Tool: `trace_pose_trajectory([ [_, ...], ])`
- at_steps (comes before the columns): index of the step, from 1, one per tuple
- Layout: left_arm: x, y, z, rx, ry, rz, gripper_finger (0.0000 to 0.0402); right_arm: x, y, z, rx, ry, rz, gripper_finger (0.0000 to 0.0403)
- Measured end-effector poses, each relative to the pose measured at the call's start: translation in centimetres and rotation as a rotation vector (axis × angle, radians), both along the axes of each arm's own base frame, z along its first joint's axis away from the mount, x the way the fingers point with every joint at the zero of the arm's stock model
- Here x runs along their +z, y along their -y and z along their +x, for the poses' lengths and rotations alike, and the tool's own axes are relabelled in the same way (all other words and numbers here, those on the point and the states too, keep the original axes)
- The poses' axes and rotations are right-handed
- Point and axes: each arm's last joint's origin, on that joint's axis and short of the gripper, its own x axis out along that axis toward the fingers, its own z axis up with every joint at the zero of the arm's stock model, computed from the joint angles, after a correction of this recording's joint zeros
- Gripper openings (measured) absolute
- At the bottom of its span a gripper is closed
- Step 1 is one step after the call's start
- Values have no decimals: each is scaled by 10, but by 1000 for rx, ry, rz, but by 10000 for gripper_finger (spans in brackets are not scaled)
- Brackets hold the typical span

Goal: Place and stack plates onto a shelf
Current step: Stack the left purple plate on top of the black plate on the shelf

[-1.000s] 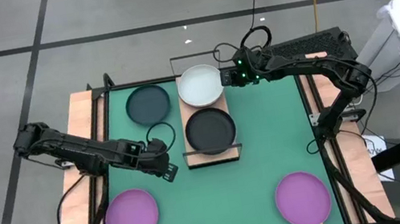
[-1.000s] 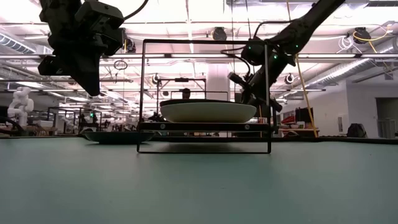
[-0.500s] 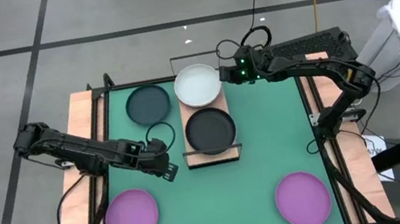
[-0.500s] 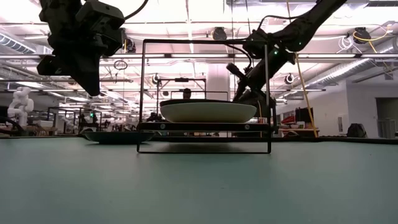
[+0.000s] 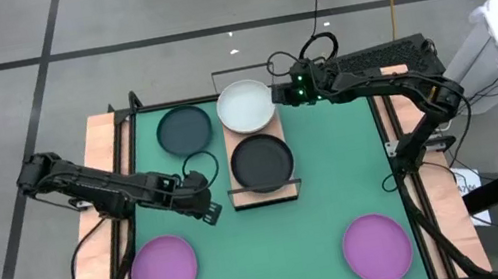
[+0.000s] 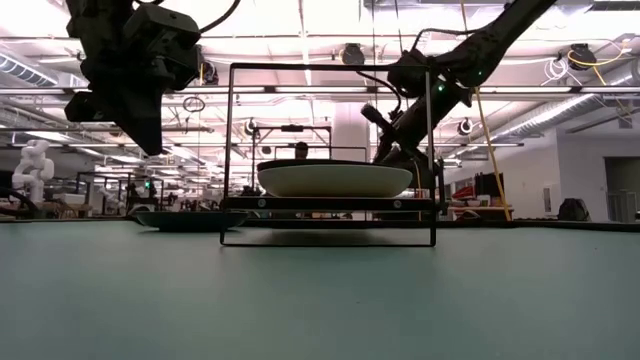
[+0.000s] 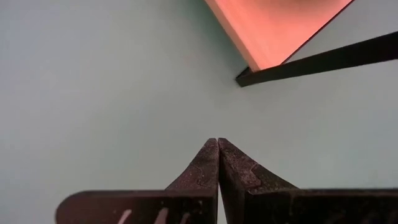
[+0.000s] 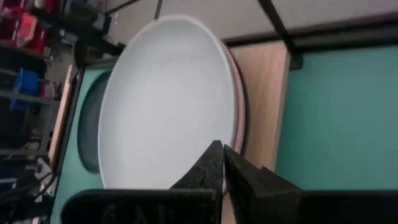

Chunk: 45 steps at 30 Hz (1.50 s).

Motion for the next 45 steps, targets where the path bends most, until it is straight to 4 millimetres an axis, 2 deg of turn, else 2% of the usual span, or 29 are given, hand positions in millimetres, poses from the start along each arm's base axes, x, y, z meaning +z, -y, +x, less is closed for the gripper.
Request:
trace_pose_trajectory([
  [3,-1,-1,-3,-4,-33,1,1,5,-2,0,55,46,19,0],
  [8,-4,-7,-9,-76,-137,-65,18,30,-15,-6,139,106,5,0],
  [16,-3,-10,-10,-358,-144,-197,31,72,-54,-24,282,106,-107,0],
  [21,-5,-9,-15,-325,-197,-145,33,87,-81,-36,382,73,-147,0],
  [24,-7,-4,-17,-384,-202,-118,45,94,-94,-42,419,59,-172,0],
  [27,-18,-2,-24,-411,-239,-124,76,100,-103,-44,426,65,-209,0],
  [36,-33,6,-36,-511,-293,-163,155,105,-116,-44,464,76,-239,0],
  [45,-36,23,-43,-785,-264,-154,170,104,-125,-42,499,68,-222,0],
])
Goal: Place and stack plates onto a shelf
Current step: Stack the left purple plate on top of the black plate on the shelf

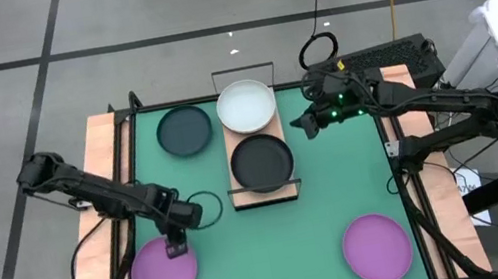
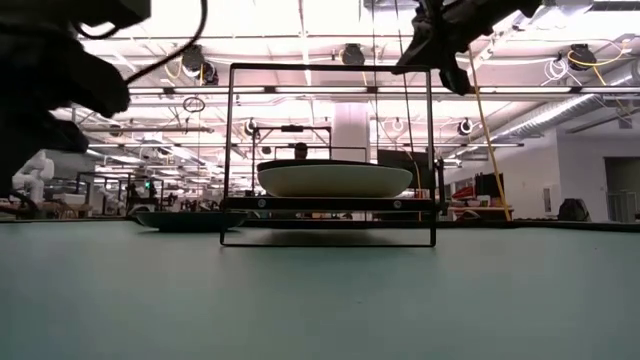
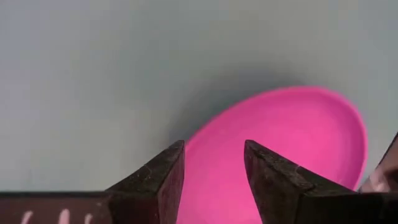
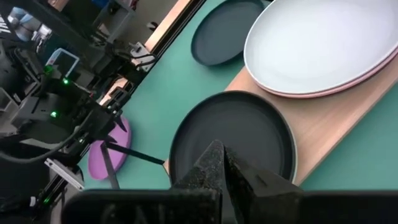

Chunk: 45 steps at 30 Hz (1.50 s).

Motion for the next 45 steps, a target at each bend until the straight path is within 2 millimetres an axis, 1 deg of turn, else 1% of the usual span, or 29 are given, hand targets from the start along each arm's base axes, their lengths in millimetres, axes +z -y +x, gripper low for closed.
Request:
trace_pose_trajectory([
  [6,0,14,-6,-243,77,38,170,0,-1,0,4,3,2,0],
  [12,-1,19,-8,-372,142,165,170,0,-1,0,4,3,2,0],
  [15,-4,20,-9,-391,159,185,170,0,-1,1,4,3,2,0],
  [20,-23,22,-17,-363,160,160,170,0,-1,0,6,3,4,0],
  [24,-29,21,-22,-336,141,180,168,0,-1,0,7,5,4,0],
  [27,-32,21,-24,-345,140,181,143,1,-1,0,7,6,4,0],
  [32,-39,21,-24,-299,169,152,76,1,-1,0,10,7,6,0],
  [37,-38,23,-19,-242,196,91,17,1,-1,0,11,8,6,0],
  [42,-34,27,-15,-171,179,5,10,1,-1,0,11,8,6,0],
  [45,-23,30,-9,-140,204,-22,10,1,-1,0,11,8,6,0],
])
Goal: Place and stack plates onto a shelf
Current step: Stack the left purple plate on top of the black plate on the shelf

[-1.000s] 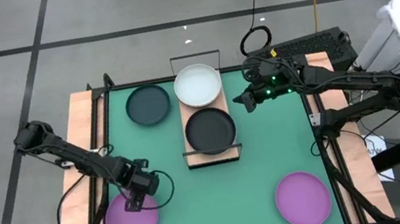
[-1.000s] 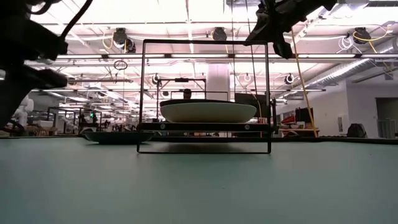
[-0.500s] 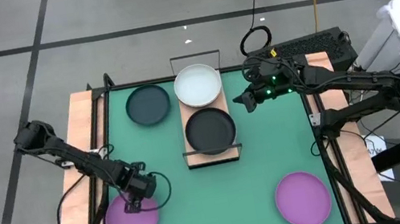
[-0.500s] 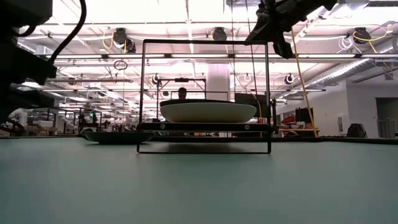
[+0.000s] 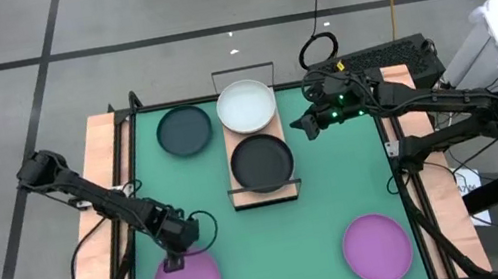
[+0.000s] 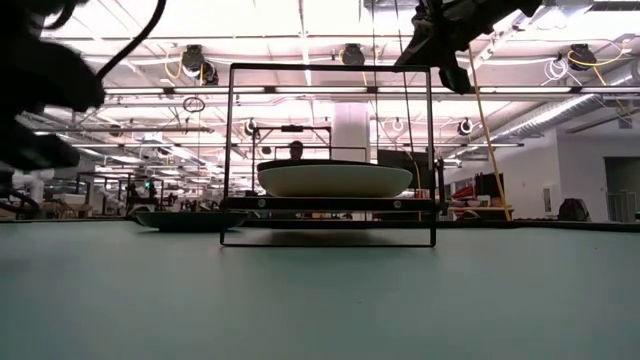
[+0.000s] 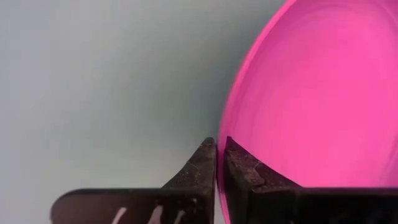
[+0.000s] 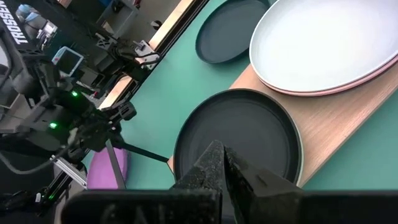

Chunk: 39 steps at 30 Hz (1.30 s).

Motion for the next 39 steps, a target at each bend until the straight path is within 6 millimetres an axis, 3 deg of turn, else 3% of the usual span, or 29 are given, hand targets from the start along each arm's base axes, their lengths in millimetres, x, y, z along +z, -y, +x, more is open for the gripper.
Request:
trace_pose_trajectory([
  [11,71,-8,10,159,143,-156,10,0,0,0,-32,5,40,0],
  [20,121,-38,19,342,346,-214,10,1,-1,-3,-30,-1,37,0],
  [27,146,-61,33,419,503,-223,10,14,-4,-23,-102,27,24,0],
  [39,165,-100,50,575,751,-261,10,32,-16,-59,-144,72,-21,0],
])
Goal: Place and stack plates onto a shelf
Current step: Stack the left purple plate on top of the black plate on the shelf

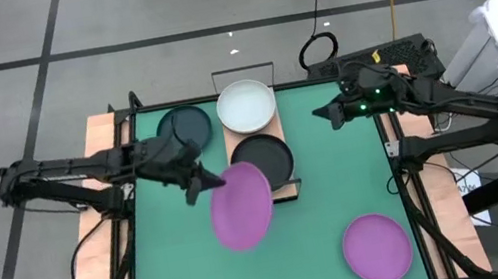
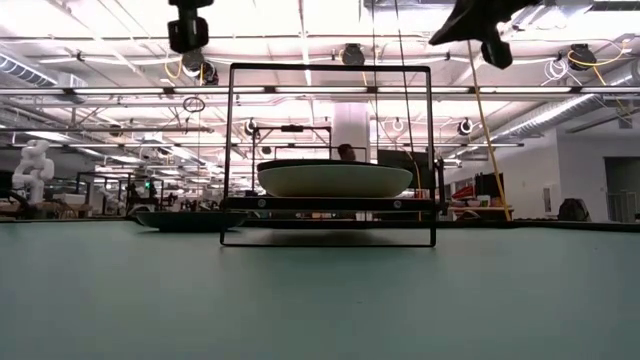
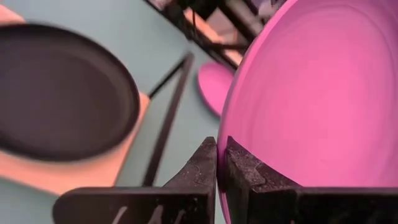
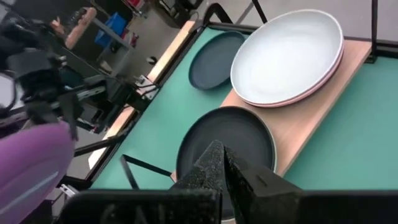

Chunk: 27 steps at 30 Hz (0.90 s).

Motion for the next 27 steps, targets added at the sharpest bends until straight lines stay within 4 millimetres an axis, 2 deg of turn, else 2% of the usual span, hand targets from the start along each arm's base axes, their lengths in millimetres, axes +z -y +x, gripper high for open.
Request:
trace_pose_trajectory([
  [7,4,-22,2,99,48,-15,10,6,-3,-10,0,37,-13,0],
  [16,13,-41,3,196,136,-46,10,3,-5,-15,4,-2,-2,0],
  [27,8,-60,5,315,116,-38,10,4,-5,-15,10,-1,-8,0],
])
